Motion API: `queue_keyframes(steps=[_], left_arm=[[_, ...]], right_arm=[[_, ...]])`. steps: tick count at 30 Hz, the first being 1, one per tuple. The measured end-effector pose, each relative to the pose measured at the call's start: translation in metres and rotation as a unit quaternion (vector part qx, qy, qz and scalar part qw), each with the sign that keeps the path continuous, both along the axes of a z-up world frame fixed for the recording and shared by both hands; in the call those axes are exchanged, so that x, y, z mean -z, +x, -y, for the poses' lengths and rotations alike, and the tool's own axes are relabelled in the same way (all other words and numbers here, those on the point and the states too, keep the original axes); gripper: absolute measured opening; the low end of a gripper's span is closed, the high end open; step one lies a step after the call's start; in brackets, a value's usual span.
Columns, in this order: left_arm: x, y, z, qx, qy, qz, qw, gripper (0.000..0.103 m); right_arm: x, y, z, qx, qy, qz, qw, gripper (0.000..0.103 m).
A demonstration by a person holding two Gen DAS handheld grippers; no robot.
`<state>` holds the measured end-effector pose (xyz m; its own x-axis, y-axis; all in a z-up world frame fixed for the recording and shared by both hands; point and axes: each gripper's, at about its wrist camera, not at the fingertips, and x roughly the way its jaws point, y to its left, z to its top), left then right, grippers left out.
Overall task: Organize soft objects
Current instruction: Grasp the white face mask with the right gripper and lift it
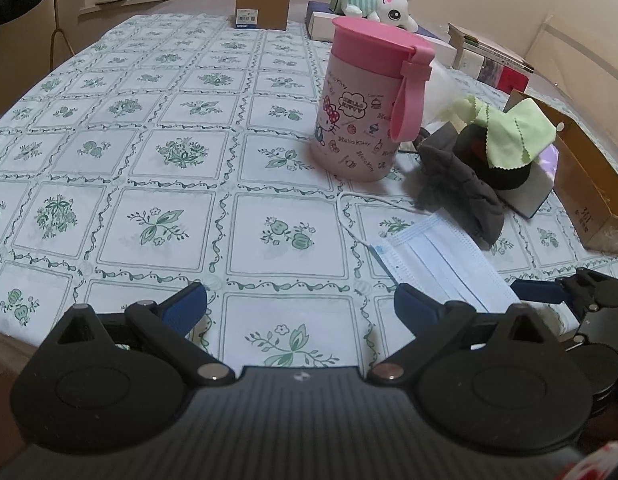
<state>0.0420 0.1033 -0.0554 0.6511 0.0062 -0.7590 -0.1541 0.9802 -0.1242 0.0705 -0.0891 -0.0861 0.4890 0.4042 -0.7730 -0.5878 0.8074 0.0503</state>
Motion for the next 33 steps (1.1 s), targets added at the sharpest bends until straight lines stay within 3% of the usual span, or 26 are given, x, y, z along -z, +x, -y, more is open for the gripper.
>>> queue_keyframes(steps=[6, 11, 17, 19, 21, 25, 33], left_arm=[[0.0, -0.001, 0.0, -0.002, -0.001, -0.002, 1.0, 0.099], [-0.001, -0.002, 0.001, -0.001, 0.0, 0.0, 1.0, 0.099], [-0.005, -0.004, 0.005, -0.001, 0.003, 0.0, 1.0, 0.099], [-0.007, -0.004, 0.007, 0.0, 0.005, 0.001, 1.0, 0.099], [-0.008, -0.004, 0.01, 0.002, 0.006, 0.002, 1.0, 0.099], [-0.012, -0.004, 0.015, 0.007, 0.007, 0.005, 0.9999, 0.099], [-0.02, 0.006, 0.031, 0.027, 0.004, 0.013, 0.9995, 0.099]], right_arm=[[-0.001, 0.0, 0.002, 0.0, -0.008, 0.007, 1.0, 0.092], [-0.004, -0.001, 0.003, -0.004, -0.01, 0.015, 1.0, 0.074], [-0.009, -0.005, 0.003, -0.013, -0.01, 0.019, 1.0, 0.042], [-0.011, -0.005, 0.004, -0.015, -0.011, 0.02, 1.0, 0.019], [-0.014, -0.006, 0.005, -0.019, -0.012, 0.019, 1.0, 0.011], [-0.022, -0.009, 0.016, -0.023, -0.006, 0.023, 0.999, 0.003], [-0.054, -0.023, 0.058, -0.027, 0.018, 0.053, 0.998, 0.002]])
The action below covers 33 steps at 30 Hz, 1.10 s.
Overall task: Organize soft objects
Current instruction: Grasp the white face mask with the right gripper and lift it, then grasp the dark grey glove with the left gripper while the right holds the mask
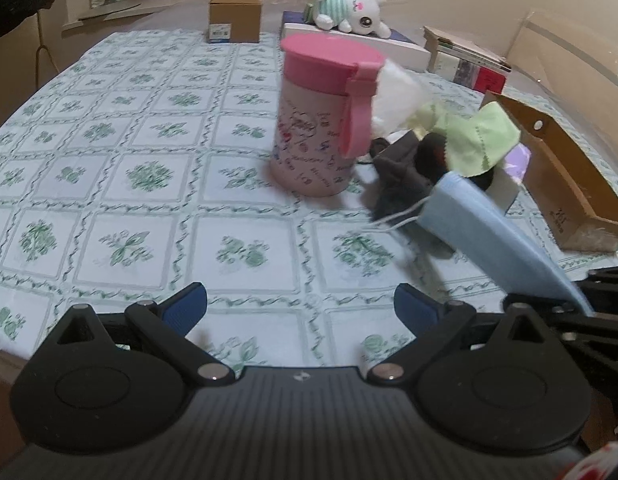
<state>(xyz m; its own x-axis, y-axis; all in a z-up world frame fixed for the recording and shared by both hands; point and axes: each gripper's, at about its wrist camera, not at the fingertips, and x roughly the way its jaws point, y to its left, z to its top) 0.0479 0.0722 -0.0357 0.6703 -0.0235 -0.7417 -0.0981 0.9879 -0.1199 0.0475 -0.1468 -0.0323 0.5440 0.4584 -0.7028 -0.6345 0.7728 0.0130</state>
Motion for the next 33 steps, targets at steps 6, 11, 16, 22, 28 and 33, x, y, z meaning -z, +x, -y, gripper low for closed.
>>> queue_keyframes(steps=[6, 11, 16, 22, 28, 33], left_arm=[[-0.006, 0.022, 0.023, 0.03, 0.005, 0.022, 0.9993, 0.099], [-0.007, 0.048, 0.048, 0.062, 0.01, 0.04, 0.9972, 0.099], [0.002, 0.074, 0.07, 0.065, 0.005, 0.051, 0.9966, 0.091], [0.019, 0.103, 0.079, 0.052, -0.008, 0.045, 0.9976, 0.078], [0.032, 0.12, 0.08, 0.048, -0.008, 0.028, 0.9984, 0.042], [0.028, 0.11, 0.072, 0.047, -0.012, 0.019, 0.9986, 0.013]], right_arm=[[-0.029, -0.005, 0.046, 0.046, 0.015, 0.037, 0.998, 0.002], [-0.052, 0.005, 0.089, 0.118, 0.026, 0.066, 0.991, 0.002], [-0.057, 0.021, 0.119, 0.173, 0.027, 0.076, 0.982, 0.002], [-0.05, 0.031, 0.138, 0.199, 0.025, 0.065, 0.977, 0.002], [-0.043, 0.036, 0.142, 0.204, 0.023, 0.054, 0.977, 0.002], [-0.042, 0.036, 0.14, 0.205, 0.026, 0.053, 0.977, 0.002]])
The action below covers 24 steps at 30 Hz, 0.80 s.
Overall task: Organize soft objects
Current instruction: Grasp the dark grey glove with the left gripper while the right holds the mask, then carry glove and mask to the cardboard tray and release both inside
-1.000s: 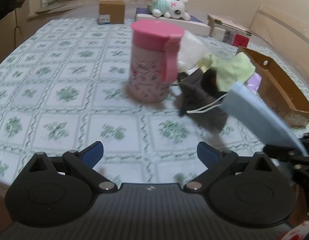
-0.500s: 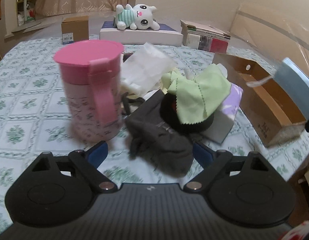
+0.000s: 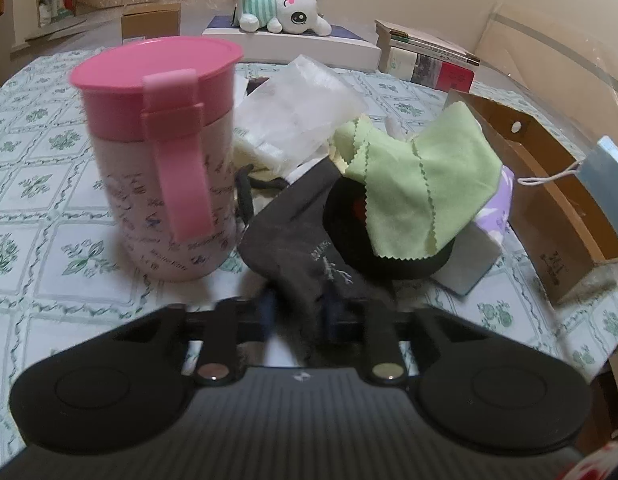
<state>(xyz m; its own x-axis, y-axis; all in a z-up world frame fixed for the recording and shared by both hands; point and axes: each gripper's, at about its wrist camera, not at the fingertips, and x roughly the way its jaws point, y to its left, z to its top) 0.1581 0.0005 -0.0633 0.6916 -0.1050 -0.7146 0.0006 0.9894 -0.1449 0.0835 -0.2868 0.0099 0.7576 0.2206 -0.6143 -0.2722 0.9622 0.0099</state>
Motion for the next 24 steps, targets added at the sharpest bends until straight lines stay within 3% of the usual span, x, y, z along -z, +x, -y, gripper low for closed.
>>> queue_keyframes(steps=[12, 24], left_arm=[[-0.045, -0.058, -0.02, 0.005, 0.026, 0.038, 0.9989, 0.008], [-0.108, -0.06, -0.016, 0.043, 0.044, 0.1, 0.9931, 0.008]], right_arm=[[-0.007, -0.011, -0.01, -0.005, 0.008, 0.013, 1.0, 0.002], [-0.013, -0.016, -0.018, -0.009, 0.023, 0.021, 0.999, 0.002]])
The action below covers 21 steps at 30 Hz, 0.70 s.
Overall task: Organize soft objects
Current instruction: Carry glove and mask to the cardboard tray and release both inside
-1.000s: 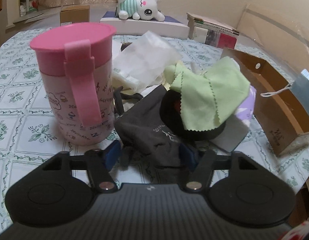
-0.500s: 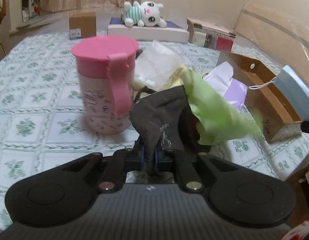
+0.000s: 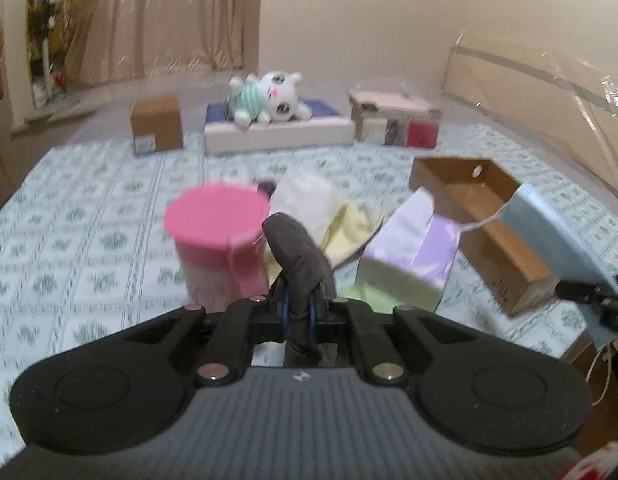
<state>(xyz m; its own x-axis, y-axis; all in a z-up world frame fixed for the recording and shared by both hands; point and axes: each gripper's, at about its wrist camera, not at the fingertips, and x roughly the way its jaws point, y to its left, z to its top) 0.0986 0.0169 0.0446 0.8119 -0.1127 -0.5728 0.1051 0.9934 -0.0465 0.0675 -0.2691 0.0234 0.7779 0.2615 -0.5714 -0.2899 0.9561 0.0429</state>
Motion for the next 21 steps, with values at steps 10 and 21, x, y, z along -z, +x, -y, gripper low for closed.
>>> queue_keyframes(steps=[10, 21], left_arm=[[-0.067, 0.031, 0.017, 0.052, -0.001, 0.044, 0.9977, 0.008], [-0.078, 0.076, 0.127, 0.152, -0.032, 0.042, 0.987, 0.008]], right_arm=[[-0.014, 0.012, 0.016, 0.01, 0.031, 0.002, 0.999, 0.002], [-0.022, 0.051, 0.085, 0.07, 0.037, -0.004, 0.997, 0.002]])
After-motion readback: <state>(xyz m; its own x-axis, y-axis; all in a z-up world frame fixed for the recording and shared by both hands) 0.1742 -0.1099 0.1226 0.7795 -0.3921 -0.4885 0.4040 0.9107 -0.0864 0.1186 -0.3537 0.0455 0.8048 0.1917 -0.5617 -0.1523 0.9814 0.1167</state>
